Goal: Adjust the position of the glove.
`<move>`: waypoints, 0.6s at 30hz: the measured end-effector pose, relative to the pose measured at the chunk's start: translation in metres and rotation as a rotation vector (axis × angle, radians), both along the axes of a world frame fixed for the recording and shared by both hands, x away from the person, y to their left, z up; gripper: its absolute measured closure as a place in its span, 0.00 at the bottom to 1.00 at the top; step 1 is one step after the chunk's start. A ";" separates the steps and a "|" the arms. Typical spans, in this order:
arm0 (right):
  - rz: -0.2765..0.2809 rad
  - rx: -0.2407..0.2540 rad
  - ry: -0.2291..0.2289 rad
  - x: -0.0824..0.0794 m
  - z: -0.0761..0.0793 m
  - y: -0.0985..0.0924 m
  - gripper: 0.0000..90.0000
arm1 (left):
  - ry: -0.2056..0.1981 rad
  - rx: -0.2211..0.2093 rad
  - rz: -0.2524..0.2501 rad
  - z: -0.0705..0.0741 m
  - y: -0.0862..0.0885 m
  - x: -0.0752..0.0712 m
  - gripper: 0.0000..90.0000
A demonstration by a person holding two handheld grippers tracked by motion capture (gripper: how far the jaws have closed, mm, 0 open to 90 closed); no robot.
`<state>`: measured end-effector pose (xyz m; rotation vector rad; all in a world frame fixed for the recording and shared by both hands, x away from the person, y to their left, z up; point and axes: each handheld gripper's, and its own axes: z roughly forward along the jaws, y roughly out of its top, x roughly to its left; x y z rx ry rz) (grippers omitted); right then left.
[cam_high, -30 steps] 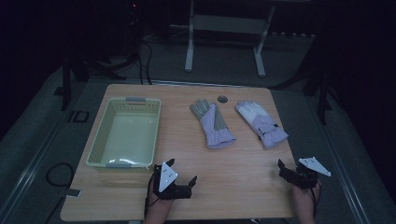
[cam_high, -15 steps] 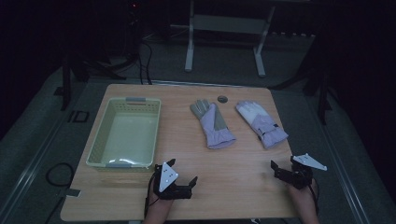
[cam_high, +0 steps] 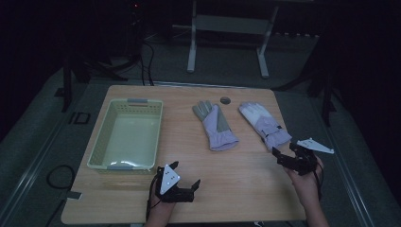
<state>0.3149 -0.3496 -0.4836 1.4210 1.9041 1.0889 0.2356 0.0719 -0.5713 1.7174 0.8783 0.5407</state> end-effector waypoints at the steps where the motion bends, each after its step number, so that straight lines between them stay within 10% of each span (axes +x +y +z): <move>1: 0.003 0.010 -0.002 0.001 0.003 0.002 0.24 | 0.001 -0.001 0.001 0.000 0.000 0.000 0.00; 7: -0.022 0.002 -0.030 0.015 0.024 0.021 0.25 | -0.003 0.000 0.001 0.000 -0.001 0.000 0.00; 18: 0.124 -0.020 0.008 0.057 0.057 0.051 0.39 | 0.001 -0.009 -0.007 0.000 0.000 0.001 0.00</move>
